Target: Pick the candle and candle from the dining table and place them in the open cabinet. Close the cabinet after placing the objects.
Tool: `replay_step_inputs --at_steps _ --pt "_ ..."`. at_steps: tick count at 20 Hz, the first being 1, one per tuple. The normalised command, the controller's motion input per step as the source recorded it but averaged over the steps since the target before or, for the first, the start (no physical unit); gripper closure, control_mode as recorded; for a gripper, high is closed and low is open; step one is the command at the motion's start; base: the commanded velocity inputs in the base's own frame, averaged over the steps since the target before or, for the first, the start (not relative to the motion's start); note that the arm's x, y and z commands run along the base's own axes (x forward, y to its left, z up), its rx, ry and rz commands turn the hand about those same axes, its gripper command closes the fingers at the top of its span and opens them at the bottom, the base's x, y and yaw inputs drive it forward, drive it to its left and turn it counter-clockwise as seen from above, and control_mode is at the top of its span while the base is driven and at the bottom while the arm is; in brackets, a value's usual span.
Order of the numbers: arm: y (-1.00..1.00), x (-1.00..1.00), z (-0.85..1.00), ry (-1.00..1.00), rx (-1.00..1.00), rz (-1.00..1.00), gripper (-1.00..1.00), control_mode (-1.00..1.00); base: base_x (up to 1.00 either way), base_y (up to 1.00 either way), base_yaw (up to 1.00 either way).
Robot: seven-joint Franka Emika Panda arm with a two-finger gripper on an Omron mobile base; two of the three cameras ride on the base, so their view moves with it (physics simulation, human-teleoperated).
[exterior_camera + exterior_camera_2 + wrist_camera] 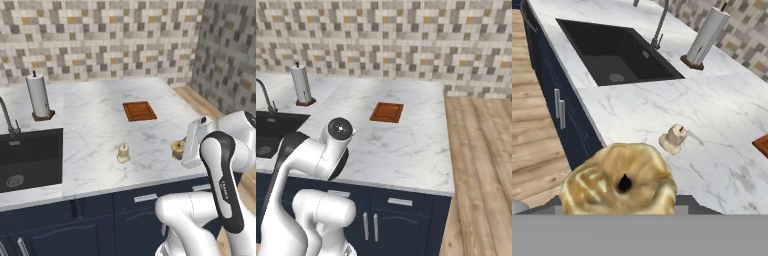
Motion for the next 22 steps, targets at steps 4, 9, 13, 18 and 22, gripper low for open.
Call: replay_step_inputs --at_steps 4,9,13,18,22 --pt "0.00 0.00 0.00 0.00 0.00 0.00 1.00 1.00 -0.33 0.00 -0.23" --pt "0.00 0.00 0.00 0.00 0.00 0.00 1.00 1.00 -0.27 0.00 -0.36" --pt "0.00 0.00 0.00 0.00 0.00 0.00 1.00 1.00 -0.24 0.00 -0.43" --pt "0.00 0.00 0.00 0.00 0.00 0.00 1.00 1.00 -0.10 0.00 -0.46" --pt "0.00 0.00 0.00 0.00 0.00 0.00 1.00 1.00 -0.10 0.00 -0.46"
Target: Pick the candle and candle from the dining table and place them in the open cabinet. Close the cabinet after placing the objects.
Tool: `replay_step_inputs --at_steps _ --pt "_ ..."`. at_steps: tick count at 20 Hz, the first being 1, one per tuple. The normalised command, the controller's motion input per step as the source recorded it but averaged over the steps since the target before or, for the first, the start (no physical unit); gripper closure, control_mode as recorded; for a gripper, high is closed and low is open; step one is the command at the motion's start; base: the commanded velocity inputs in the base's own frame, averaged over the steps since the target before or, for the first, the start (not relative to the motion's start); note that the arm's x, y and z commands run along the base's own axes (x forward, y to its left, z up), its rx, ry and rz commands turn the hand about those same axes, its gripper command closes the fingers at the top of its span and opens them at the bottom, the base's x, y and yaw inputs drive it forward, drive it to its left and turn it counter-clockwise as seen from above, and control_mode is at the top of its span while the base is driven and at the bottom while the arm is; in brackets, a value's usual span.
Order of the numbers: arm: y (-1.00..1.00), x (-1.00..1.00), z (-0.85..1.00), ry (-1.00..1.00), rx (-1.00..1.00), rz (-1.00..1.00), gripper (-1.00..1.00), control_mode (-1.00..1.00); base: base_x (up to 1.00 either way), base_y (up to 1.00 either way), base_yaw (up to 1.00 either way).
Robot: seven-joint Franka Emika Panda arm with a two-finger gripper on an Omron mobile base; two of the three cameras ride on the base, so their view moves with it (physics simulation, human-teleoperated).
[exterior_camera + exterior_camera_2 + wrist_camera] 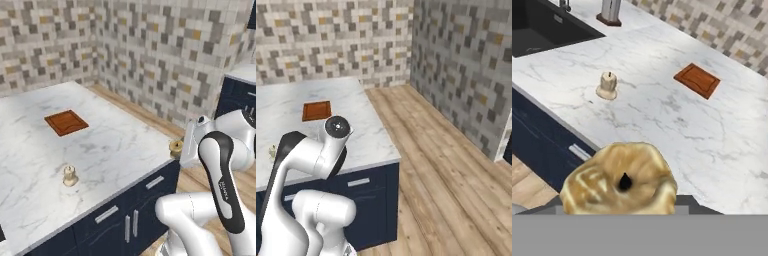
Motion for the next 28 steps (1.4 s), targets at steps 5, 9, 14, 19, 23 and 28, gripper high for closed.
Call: replay_step_inputs --at_steps 5,9,14,19,23,28 --pt "0.00 0.00 0.00 0.00 0.00 0.00 1.00 1.00 -0.03 0.00 -0.47" --pt "0.00 0.00 0.00 0.00 0.00 0.00 1.00 1.00 0.00 0.00 -0.45" --pt "0.00 0.00 0.00 0.00 0.00 0.00 1.00 1.00 0.00 0.00 -0.43" --pt "0.00 0.00 0.00 0.00 0.00 0.00 1.00 1.00 0.00 0.00 -0.43" --pt "0.00 0.00 0.00 0.00 0.00 0.00 1.00 1.00 0.00 0.00 -0.38" --pt "0.00 0.00 0.00 0.00 0.00 0.00 1.00 1.00 0.00 0.00 -0.33"
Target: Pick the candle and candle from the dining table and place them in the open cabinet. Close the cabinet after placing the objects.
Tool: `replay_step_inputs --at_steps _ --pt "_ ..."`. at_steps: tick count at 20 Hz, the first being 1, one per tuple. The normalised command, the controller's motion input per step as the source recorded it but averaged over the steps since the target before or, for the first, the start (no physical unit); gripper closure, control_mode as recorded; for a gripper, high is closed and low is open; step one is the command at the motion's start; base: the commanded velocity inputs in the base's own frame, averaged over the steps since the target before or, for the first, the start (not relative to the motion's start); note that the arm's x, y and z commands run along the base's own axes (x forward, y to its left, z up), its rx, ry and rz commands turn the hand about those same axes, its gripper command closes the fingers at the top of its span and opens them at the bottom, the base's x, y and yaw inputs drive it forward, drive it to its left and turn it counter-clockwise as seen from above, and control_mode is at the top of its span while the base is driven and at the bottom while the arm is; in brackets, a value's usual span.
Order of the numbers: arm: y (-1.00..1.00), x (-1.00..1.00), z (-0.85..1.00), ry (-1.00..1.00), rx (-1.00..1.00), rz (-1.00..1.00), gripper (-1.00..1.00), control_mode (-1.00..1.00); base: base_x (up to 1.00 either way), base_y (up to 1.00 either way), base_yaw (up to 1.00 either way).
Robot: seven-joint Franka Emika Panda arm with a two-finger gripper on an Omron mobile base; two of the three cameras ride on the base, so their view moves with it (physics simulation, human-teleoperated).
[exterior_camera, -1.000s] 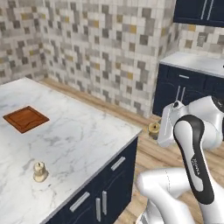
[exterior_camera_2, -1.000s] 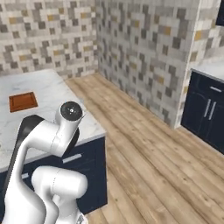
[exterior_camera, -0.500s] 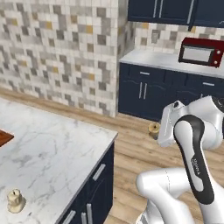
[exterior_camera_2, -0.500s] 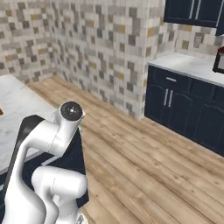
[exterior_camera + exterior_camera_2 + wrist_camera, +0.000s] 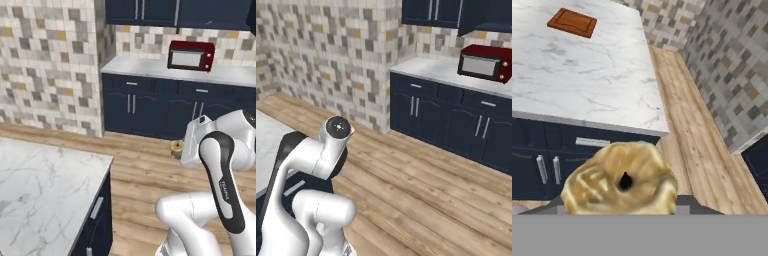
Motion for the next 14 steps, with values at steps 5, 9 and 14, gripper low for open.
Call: replay_step_inputs --at_steps 5,9,14 --pt "0.00 0.00 0.00 0.00 0.00 0.00 1.00 1.00 0.00 0.00 -0.26" --pt "0.00 0.00 0.00 0.00 0.00 0.00 1.00 1.00 0.00 0.00 -0.25" --pt "0.00 0.00 0.00 0.00 0.00 0.00 1.00 1.00 0.01 0.00 -0.25"
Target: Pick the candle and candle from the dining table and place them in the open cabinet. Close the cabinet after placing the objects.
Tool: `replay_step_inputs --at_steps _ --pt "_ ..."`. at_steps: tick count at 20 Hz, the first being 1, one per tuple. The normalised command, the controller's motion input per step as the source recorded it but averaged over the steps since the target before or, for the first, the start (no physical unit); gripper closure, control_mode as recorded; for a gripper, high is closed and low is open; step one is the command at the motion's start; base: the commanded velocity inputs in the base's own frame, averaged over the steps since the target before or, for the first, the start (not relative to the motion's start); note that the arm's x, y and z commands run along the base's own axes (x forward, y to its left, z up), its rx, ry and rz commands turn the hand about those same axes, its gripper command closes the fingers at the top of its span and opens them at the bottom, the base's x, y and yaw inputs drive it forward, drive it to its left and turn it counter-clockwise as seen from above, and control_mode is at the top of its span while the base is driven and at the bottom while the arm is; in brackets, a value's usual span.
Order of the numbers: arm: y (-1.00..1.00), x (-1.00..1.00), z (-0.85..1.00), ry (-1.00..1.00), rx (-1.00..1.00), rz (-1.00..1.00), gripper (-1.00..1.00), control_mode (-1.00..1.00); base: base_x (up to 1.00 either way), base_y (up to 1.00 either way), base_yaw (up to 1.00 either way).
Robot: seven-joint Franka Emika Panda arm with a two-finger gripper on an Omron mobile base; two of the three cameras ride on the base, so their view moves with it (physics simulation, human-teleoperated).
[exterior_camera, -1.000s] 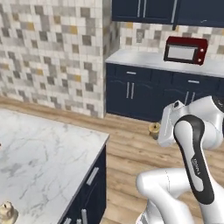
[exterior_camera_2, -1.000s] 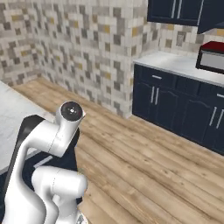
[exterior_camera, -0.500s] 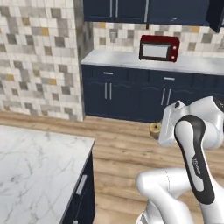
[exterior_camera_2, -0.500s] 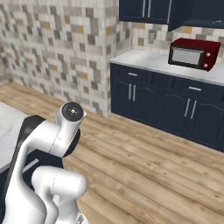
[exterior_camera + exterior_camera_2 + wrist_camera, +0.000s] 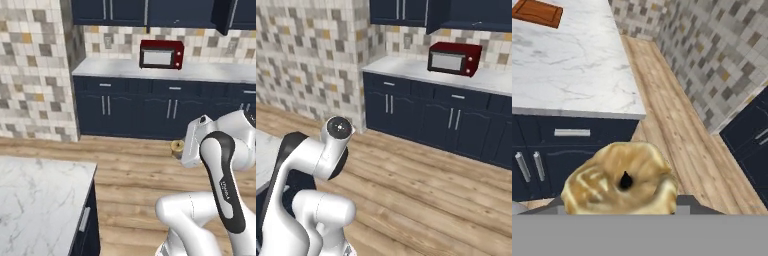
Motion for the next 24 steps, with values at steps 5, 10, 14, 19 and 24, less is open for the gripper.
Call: replay_step_inputs --at_steps 5,10,14,19,24 --pt "0.00 0.00 0.00 0.00 0.00 0.00 1.00 1.00 0.11 0.00 -0.24" --pt "0.00 0.00 0.00 0.00 0.00 0.00 1.00 1.00 0.28 0.00 -0.20" --pt "0.00 0.00 0.00 0.00 0.00 0.00 1.00 1.00 0.37 0.00 -0.20" --pt "0.00 0.00 0.00 0.00 0.00 0.00 1.00 1.00 0.63 0.00 -0.15" --pt "0.00 0.00 0.00 0.00 0.00 0.00 1.00 1.00 0.69 0.00 -0.12"
